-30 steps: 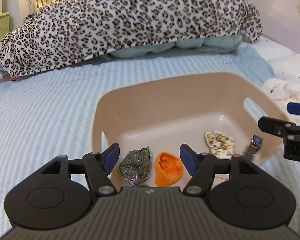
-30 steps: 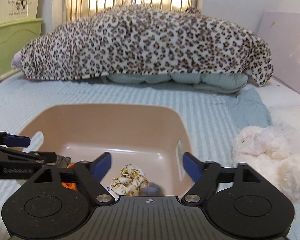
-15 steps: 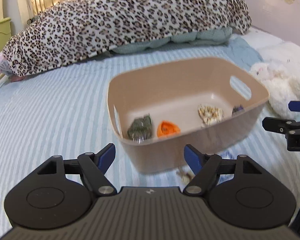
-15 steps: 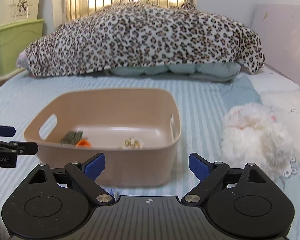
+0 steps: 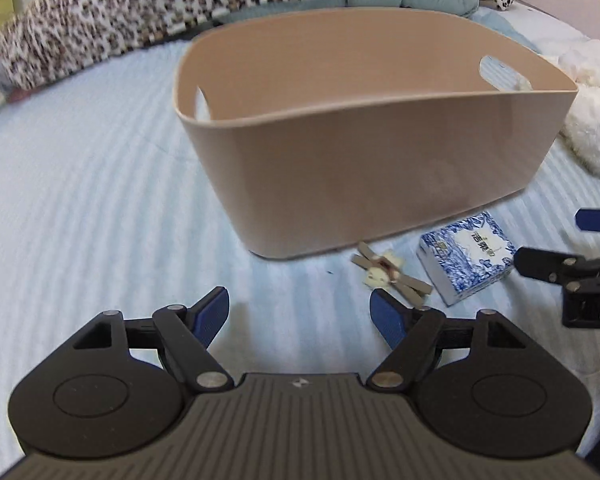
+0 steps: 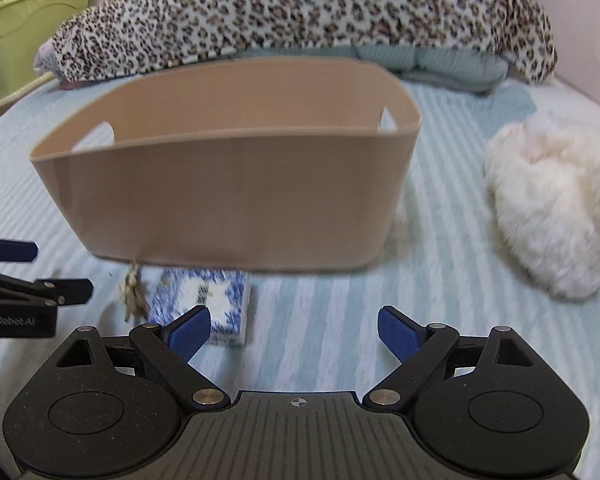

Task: Organize objects
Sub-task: 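Grasp the keys with left tool while right tool grasps blue-and-white tissue pack, then lift keys and tissue pack over the basket and open both tools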

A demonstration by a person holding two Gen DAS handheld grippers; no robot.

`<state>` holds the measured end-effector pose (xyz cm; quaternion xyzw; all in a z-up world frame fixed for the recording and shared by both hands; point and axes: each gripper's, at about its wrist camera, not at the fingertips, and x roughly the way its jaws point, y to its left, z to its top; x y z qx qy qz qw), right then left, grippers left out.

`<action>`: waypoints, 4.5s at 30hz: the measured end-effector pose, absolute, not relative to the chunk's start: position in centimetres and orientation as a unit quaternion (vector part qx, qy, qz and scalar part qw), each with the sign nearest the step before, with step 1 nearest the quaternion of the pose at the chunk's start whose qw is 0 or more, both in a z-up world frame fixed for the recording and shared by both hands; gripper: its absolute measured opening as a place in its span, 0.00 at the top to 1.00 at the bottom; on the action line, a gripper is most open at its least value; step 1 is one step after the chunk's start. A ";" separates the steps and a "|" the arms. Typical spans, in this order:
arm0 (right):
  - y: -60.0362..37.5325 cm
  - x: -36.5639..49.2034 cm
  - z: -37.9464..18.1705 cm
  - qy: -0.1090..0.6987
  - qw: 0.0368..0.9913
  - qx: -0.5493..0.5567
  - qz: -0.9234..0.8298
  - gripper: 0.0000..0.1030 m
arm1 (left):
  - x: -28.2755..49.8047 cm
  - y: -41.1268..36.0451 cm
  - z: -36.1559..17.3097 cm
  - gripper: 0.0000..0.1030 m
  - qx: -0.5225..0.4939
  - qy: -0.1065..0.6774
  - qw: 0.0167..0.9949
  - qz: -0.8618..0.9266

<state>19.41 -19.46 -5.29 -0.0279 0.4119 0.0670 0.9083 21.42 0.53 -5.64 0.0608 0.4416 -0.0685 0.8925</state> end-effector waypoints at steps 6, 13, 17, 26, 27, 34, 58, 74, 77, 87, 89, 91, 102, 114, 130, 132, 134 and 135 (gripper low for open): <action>-20.0 19.6 -6.3 0.421 0.905 -0.019 0.065 0.11 | 22.1 0.2 -5.7 0.24 0.038 0.431 0.899 -0.063; -20.2 19.8 -7.3 0.432 0.899 -0.016 0.068 0.11 | 23.1 -0.5 -5.7 0.22 0.010 0.422 0.905 -0.054; -20.1 19.7 -7.2 0.427 0.901 -0.017 0.068 0.11 | 24.2 -1.2 -6.9 0.20 0.007 0.444 0.895 -0.032; -20.5 19.5 -7.3 0.426 0.902 -0.009 0.067 0.11 | 22.8 -1.7 -7.6 0.19 0.040 0.459 0.886 -0.042; -20.5 19.4 -7.2 0.425 0.903 -0.010 0.068 0.11 | 22.8 -1.5 -7.4 0.19 0.039 0.463 0.884 -0.043; -20.4 19.2 -7.3 0.423 0.903 -0.010 0.071 0.11 | 21.8 0.2 -6.8 0.37 0.038 0.463 0.883 -0.069; -16.3 19.8 -7.1 0.396 0.906 -0.020 0.146 0.11 | 21.0 1.5 -6.5 0.87 0.035 0.449 0.885 -0.116; -16.2 18.9 -7.2 0.386 0.911 -0.030 0.141 0.41 | 18.4 0.9 -3.6 0.87 0.047 0.414 0.901 -0.121; -17.3 17.7 -5.7 0.371 0.919 -0.008 0.136 0.41 | 17.3 1.0 -1.8 0.87 0.052 0.391 0.910 -0.127; -20.8 15.8 0.2 0.295 0.948 0.027 0.119 0.41 | 16.9 1.0 4.6 0.87 0.053 0.315 0.939 -0.127; -21.3 16.1 1.5 0.277 0.954 0.030 0.115 0.41 | 17.7 0.7 5.5 0.87 0.056 0.304 0.943 -0.123; -21.4 16.6 2.7 0.261 0.959 0.028 0.112 0.41 | 18.9 0.4 6.3 0.87 0.054 0.297 0.946 -0.116; -21.8 21.2 6.0 0.221 0.971 0.033 0.089 0.41 | 25.6 -1.3 7.1 0.87 0.033 0.300 0.950 -0.085; -19.6 27.4 1.0 0.290 0.954 0.006 0.068 0.41 | 31.9 -2.4 1.6 0.87 0.059 0.390 0.918 -0.036; -18.8 26.9 0.4 0.339 0.938 -0.024 0.067 0.25 | 30.8 -2.1 1.7 0.33 0.038 0.406 0.912 -0.038; -19.2 26.2 1.4 0.331 0.941 -0.018 0.068 0.22 | 30.0 -2.1 2.3 0.31 0.036 0.399 0.915 -0.038; -19.7 25.4 2.2 0.326 0.943 -0.010 0.069 0.19 | 29.3 -2.0 2.8 0.31 0.038 0.394 0.918 -0.036; -19.8 24.9 2.6 0.325 0.943 -0.007 0.069 0.18 | 28.9 -2.0 3.1 0.31 0.037 0.392 0.919 -0.034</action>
